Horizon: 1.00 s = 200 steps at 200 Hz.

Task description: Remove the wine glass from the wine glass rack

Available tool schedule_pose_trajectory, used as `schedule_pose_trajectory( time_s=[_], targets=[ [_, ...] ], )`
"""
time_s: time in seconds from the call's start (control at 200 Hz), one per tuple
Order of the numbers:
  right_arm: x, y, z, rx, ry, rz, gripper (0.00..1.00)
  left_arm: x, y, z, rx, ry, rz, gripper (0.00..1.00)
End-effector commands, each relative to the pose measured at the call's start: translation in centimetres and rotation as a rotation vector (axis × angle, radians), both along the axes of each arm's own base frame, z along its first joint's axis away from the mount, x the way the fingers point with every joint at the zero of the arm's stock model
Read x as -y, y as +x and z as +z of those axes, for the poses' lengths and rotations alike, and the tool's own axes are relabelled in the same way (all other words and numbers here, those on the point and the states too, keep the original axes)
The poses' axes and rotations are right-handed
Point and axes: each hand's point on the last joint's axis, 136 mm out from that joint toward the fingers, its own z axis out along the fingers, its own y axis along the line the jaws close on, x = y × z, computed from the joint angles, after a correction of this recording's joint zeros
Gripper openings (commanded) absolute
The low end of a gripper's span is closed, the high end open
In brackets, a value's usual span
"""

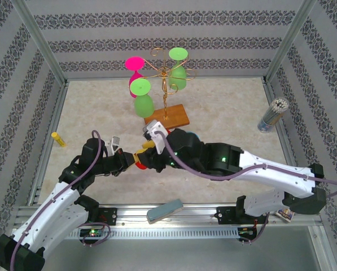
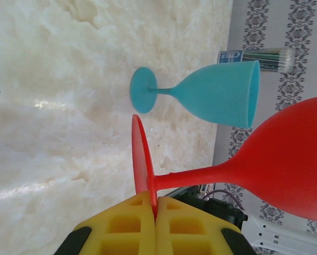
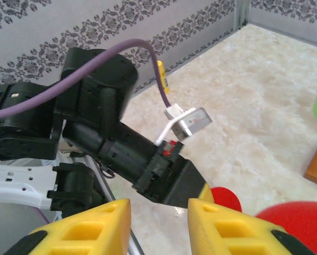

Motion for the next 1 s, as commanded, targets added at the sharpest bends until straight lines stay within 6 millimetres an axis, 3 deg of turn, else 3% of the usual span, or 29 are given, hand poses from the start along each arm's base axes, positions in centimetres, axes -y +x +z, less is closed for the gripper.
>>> schedule_pose_trajectory(
  time_s=[0.0, 0.185, 0.32, 0.694, 0.994],
  targets=[
    [2.8, 0.9, -0.3, -0.113, 0.003, -0.037, 0.38, 0.4, 0.9, 1.8, 0.101, -0.06, -0.008, 0.0],
    [5.9, 3.0, -0.3, -0.144, 0.045, -0.122, 0.42, 0.8, 1.1, 2.1, 0.13, -0.089, -0.017, 0.0],
    [7.3, 4.3, -1.3, -0.182, 0.033, -0.17, 0.43, 1.1, 1.3, 2.4, 0.154, -0.113, -0.025, 0.0],
    [6.2, 5.6, -3.7, -0.233, -0.017, -0.149, 0.42, 1.1, 1.6, 2.0, 0.156, -0.118, -0.019, 0.0],
    [5.3, 6.1, -4.4, -0.25, -0.032, -0.133, 0.25, 1.1, 1.7, 1.8, 0.154, -0.107, -0.017, 0.0]
  ],
)
